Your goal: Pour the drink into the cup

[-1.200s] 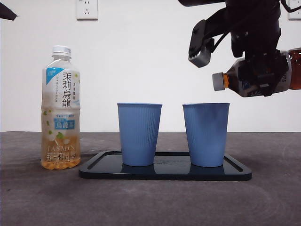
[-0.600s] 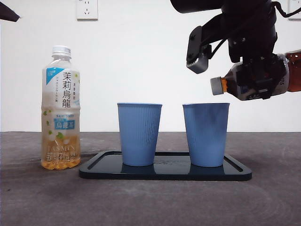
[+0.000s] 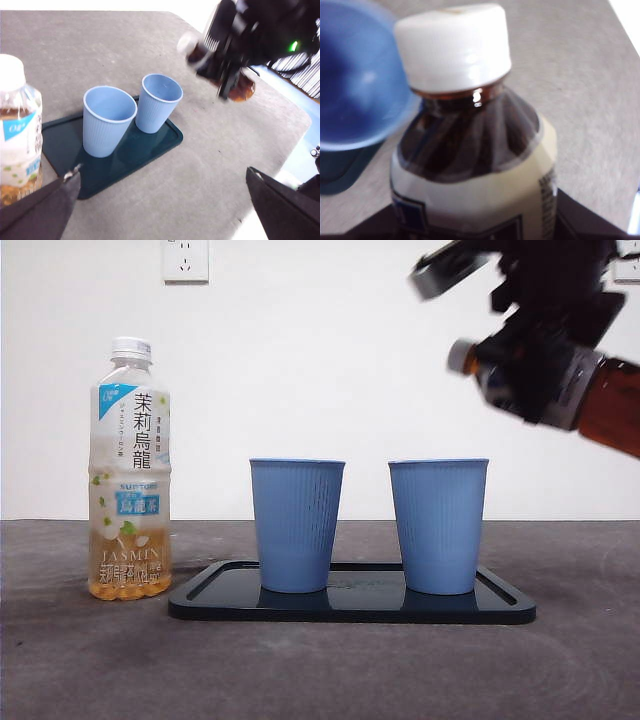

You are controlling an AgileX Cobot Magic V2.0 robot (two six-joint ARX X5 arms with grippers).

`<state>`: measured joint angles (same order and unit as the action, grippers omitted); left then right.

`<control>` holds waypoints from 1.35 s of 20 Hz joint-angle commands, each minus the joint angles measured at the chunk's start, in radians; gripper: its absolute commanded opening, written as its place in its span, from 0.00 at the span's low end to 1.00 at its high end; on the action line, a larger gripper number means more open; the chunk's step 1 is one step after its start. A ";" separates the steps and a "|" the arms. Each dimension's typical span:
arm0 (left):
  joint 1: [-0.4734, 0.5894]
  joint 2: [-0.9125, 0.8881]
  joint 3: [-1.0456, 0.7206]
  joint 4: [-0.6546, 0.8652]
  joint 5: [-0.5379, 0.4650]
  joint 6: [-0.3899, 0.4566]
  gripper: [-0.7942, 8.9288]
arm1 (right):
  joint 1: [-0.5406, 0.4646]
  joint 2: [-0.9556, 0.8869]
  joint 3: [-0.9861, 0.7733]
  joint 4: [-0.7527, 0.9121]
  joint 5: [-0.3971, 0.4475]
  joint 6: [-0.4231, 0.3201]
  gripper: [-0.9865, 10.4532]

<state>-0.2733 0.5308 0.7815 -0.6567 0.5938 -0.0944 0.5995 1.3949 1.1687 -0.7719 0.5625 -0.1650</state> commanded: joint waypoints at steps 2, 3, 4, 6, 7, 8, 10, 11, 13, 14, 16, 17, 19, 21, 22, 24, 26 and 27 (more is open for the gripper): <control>-0.005 -0.011 0.016 -0.010 -0.001 -0.043 0.63 | -0.076 -0.116 0.034 0.025 -0.082 0.037 0.23; -0.004 -0.012 0.016 -0.010 0.000 -0.058 0.63 | -0.106 -0.155 0.033 0.025 -0.138 0.046 0.23; -0.005 -0.013 0.016 -0.009 0.000 -0.069 0.63 | -0.137 -0.193 0.032 0.026 -0.207 0.047 0.23; -0.005 -0.013 0.016 -0.009 0.000 -0.080 0.63 | -0.194 -0.266 0.022 0.033 -0.326 0.052 0.23; -0.005 -0.013 0.016 -0.009 0.000 -0.081 0.63 | -0.219 -0.301 0.013 0.039 -0.370 0.056 0.23; -0.005 -0.013 0.016 -0.008 0.000 -0.083 0.63 | -0.241 -0.340 -0.009 0.060 -0.412 0.066 0.23; -0.005 -0.013 0.016 -0.004 0.000 -0.084 0.63 | -0.276 -0.423 -0.087 0.129 -0.485 0.102 0.23; -0.005 -0.013 0.016 -0.001 0.000 -0.084 0.63 | -0.290 -0.464 -0.136 0.167 -0.500 0.119 0.23; -0.005 -0.013 0.016 -0.001 0.000 -0.083 0.63 | -0.309 -0.549 -0.261 0.277 -0.525 0.154 0.23; -0.005 -0.013 0.016 -0.001 0.000 -0.083 0.63 | -0.312 -0.590 -0.332 0.353 -0.539 0.174 0.23; -0.005 -0.013 0.016 -0.001 0.000 -0.082 0.63 | -0.313 -0.644 -0.449 0.500 -0.546 0.213 0.23; -0.005 -0.013 0.016 -0.001 0.000 -0.082 0.63 | -0.313 -0.656 -0.495 0.567 -0.549 0.236 0.23; -0.005 -0.013 0.016 -0.001 0.000 -0.081 0.63 | -0.313 -0.656 -0.591 0.730 -0.560 0.290 0.23; -0.004 -0.013 0.016 -0.001 0.000 -0.079 0.63 | -0.313 -0.631 -0.662 0.875 -0.566 0.319 0.23; -0.005 -0.013 0.016 -0.001 0.000 -0.078 0.63 | -0.313 -0.615 -0.685 0.933 -0.567 0.319 0.23; -0.005 -0.013 0.016 -0.001 0.000 -0.073 0.63 | -0.313 -0.587 -0.711 0.999 -0.566 0.323 0.23; -0.005 -0.013 0.016 -0.001 -0.001 -0.064 0.63 | -0.313 -0.545 -0.727 1.057 -0.566 0.323 0.23; -0.005 -0.012 0.016 -0.001 -0.001 -0.054 0.63 | -0.313 -0.524 -0.730 1.081 -0.566 0.322 0.23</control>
<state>-0.2733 0.5163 0.7815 -0.6685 0.5938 -0.1692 0.2821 0.8688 0.4183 0.2348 -0.0040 0.1410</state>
